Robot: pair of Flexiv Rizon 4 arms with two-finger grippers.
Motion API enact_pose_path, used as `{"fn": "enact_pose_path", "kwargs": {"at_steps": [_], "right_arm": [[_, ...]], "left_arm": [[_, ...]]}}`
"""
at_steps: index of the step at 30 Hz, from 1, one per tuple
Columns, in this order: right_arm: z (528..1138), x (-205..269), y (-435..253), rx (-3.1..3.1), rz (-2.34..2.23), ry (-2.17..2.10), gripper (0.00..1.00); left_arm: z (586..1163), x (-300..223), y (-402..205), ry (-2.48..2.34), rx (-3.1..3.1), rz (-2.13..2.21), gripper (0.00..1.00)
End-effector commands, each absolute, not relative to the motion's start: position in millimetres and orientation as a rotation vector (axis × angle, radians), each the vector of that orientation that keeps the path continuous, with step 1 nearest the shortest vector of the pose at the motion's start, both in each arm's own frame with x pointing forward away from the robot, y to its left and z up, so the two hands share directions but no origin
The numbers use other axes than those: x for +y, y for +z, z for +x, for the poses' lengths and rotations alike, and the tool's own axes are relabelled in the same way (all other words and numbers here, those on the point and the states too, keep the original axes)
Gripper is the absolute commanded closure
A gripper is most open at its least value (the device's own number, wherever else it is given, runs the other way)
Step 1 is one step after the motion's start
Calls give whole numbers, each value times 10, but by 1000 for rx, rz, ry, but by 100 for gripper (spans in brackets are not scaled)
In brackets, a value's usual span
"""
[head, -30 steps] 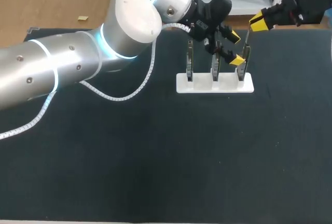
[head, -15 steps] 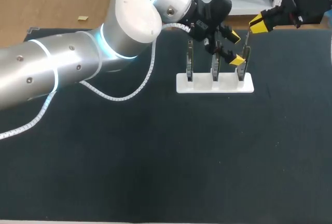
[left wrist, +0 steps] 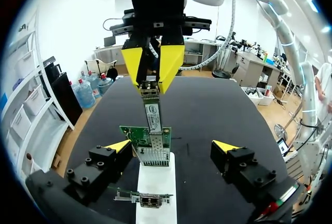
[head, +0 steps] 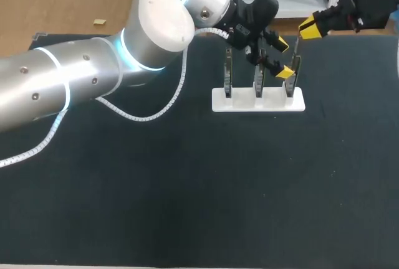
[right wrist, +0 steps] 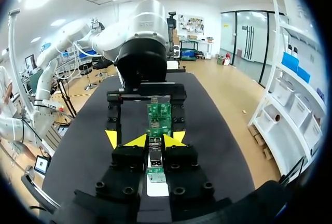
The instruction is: Pick up the optical module with the left hand, and insert it into the network port with the right hand.
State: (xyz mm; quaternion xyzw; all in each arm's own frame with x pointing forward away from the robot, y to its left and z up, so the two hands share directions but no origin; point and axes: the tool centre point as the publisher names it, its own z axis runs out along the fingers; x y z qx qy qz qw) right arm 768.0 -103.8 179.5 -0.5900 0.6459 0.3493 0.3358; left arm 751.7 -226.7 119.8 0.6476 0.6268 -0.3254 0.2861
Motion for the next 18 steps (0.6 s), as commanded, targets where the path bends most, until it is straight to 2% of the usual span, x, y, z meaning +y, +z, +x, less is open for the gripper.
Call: {"fn": "enact_pose_path", "kwargs": {"at_steps": [1, 18], "right_arm": [[7650, -1044, 1834, 1675, -1532, 901, 100], [7665, -1052, 1791, 1683, -1532, 906, 100]], "left_arm": [[7538, -2277, 1206, -871, 1680, 1737, 0], [7538, -2277, 1206, -871, 1680, 1737, 0]]}}
